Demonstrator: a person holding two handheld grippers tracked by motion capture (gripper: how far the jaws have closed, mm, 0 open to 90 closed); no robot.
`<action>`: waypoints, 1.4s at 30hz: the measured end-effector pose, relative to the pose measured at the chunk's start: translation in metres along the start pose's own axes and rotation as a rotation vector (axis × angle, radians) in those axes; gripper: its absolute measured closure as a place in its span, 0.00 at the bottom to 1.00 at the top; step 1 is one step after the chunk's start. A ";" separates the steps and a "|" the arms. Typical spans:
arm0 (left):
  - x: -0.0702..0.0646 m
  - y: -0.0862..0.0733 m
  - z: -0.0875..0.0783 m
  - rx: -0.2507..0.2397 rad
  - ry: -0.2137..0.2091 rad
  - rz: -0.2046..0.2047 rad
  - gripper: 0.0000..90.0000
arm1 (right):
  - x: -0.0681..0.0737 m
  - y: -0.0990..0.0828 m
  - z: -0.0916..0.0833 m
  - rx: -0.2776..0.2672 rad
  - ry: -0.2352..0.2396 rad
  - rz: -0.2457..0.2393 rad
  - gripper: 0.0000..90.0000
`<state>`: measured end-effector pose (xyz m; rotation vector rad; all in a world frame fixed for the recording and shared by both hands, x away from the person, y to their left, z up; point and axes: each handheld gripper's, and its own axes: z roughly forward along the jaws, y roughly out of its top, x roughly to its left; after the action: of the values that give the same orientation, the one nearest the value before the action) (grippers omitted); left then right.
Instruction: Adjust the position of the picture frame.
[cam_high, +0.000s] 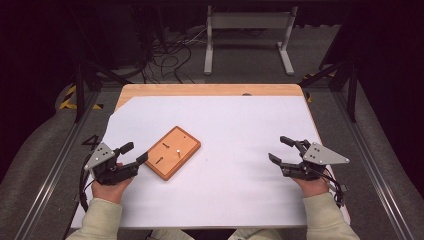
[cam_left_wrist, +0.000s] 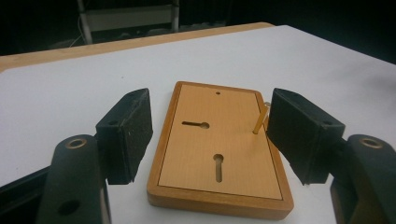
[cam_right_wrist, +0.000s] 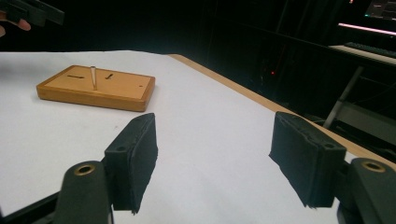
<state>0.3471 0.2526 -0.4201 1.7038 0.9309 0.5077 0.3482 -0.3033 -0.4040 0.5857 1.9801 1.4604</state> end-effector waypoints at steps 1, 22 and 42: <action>0.000 0.000 0.000 0.000 0.003 -0.002 0.35 | 0.000 0.000 0.000 0.000 -0.001 0.000 0.35; -0.017 0.015 0.019 0.067 0.007 0.023 0.33 | -0.002 -0.003 -0.009 0.023 -0.043 0.045 0.36; 0.011 0.004 0.028 0.422 0.196 -0.076 1.00 | 0.002 0.000 -0.012 0.087 -0.021 0.040 0.74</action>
<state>0.3755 0.2444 -0.4271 2.0095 1.3095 0.4550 0.3386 -0.3106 -0.4013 0.6794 2.0343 1.3918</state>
